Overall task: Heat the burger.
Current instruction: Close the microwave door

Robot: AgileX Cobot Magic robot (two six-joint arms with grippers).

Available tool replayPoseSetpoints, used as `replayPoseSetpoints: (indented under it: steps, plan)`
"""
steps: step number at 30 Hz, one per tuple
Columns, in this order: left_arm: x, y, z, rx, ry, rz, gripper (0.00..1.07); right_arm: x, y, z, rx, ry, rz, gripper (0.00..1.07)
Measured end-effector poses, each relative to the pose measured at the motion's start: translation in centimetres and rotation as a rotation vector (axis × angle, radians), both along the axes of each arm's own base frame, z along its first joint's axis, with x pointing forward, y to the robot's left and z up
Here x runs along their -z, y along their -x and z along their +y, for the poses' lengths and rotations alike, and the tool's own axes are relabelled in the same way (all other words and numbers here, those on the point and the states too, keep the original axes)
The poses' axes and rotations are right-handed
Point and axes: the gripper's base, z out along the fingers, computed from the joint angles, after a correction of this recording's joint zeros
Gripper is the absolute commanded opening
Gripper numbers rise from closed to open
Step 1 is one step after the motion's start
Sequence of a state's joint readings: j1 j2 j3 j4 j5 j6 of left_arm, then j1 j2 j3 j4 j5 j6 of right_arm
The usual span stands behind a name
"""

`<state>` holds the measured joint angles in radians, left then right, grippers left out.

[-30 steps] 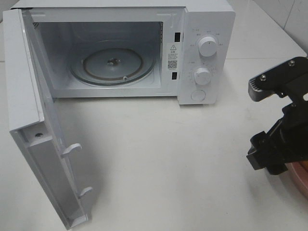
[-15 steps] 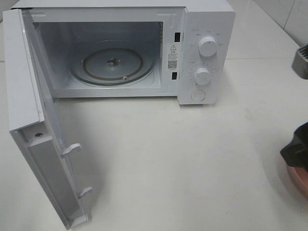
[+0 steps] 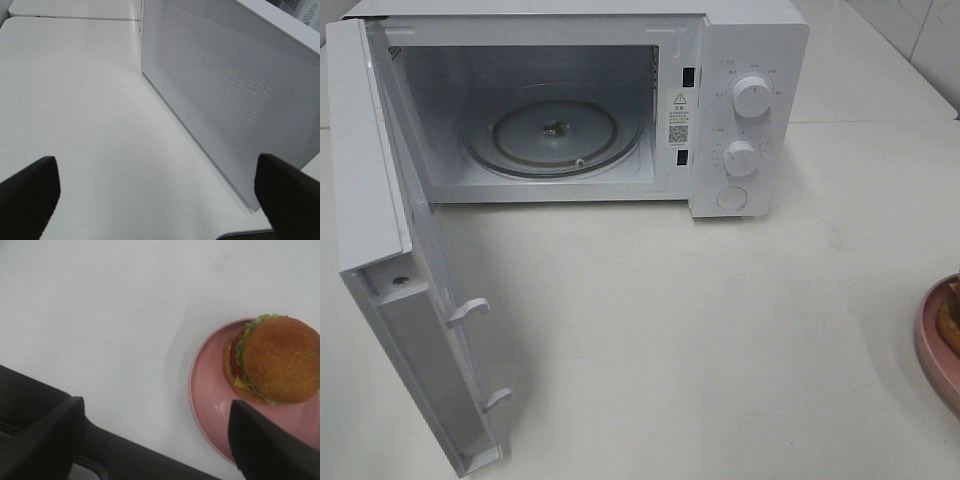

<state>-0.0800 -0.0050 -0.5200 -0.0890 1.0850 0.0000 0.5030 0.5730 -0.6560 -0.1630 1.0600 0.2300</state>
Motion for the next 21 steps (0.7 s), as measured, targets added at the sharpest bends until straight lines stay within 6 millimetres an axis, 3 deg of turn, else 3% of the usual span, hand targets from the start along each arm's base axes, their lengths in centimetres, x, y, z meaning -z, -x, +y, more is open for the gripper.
replayPoseSetpoints:
  steps: [10, 15, 21]
  plan:
    - [0.0, 0.0, 0.0, 0.000, 0.000, 0.000, 0.98, 0.7, 4.1, -2.1, 0.071, -0.074, -0.194, 0.76]
    - [0.0, 0.0, 0.0, 0.000, 0.000, 0.000, 0.98, 2.1, 5.5, -2.4, 0.104, -0.083, -0.248, 0.76]
    - [0.0, 0.0, 0.0, 0.000, 0.000, 0.000, 0.98, 2.4, 6.7, -2.7, 0.153, -0.100, -0.347, 0.76]
